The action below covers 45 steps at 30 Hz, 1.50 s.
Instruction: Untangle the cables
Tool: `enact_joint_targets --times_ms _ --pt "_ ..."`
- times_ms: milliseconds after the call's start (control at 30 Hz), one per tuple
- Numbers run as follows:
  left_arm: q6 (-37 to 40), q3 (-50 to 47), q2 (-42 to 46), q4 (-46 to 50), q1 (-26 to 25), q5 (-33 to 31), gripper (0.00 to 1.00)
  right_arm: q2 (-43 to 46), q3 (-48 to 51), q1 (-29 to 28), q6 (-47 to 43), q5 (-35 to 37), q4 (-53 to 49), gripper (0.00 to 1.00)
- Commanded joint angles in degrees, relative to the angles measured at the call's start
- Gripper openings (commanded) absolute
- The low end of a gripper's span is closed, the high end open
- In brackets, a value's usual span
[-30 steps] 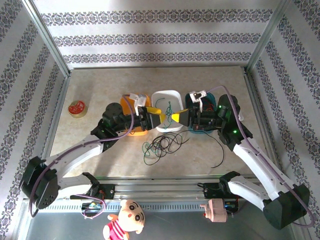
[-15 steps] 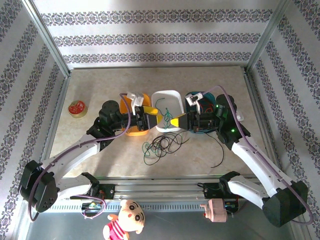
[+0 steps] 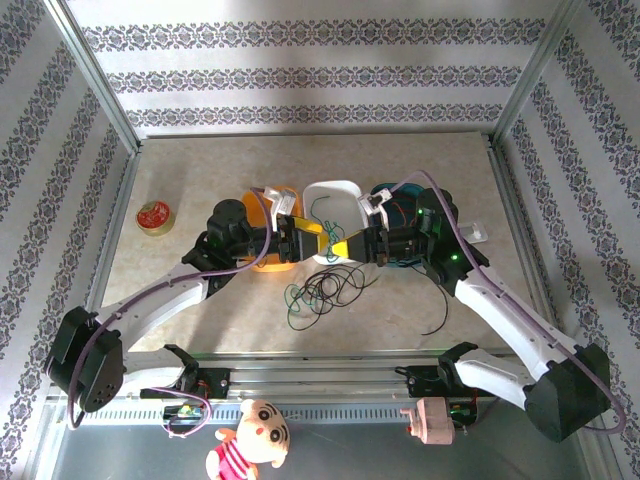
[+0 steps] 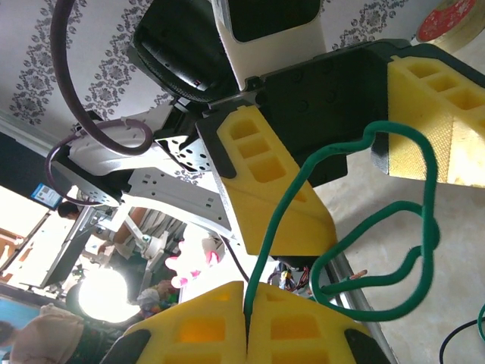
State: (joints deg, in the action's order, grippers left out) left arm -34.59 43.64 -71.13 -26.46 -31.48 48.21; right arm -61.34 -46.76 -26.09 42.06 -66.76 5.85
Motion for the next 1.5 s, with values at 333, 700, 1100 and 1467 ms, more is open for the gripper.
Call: enact_joint_targets --times_ms 333,700,1100,1467 --pt "-4.8 1.4 -3.1 -12.9 0.2 0.3 0.59 -2.6 -1.0 -6.1 -0.1 -1.0 3.1 0.0" --pt "-2.5 0.3 -5.0 -10.8 0.3 -5.2 0.5 0.6 -3.6 -7.8 1.6 -4.9 3.8 0.0" --pt "-0.4 -5.6 -3.6 -5.4 0.3 -7.6 0.28 6.1 -1.6 7.5 4.9 9.9 4.8 0.0" --pt "-0.3 -6.7 -1.8 -5.6 0.2 -8.3 0.25 4.4 1.8 13.1 8.2 12.0 6.0 0.0"
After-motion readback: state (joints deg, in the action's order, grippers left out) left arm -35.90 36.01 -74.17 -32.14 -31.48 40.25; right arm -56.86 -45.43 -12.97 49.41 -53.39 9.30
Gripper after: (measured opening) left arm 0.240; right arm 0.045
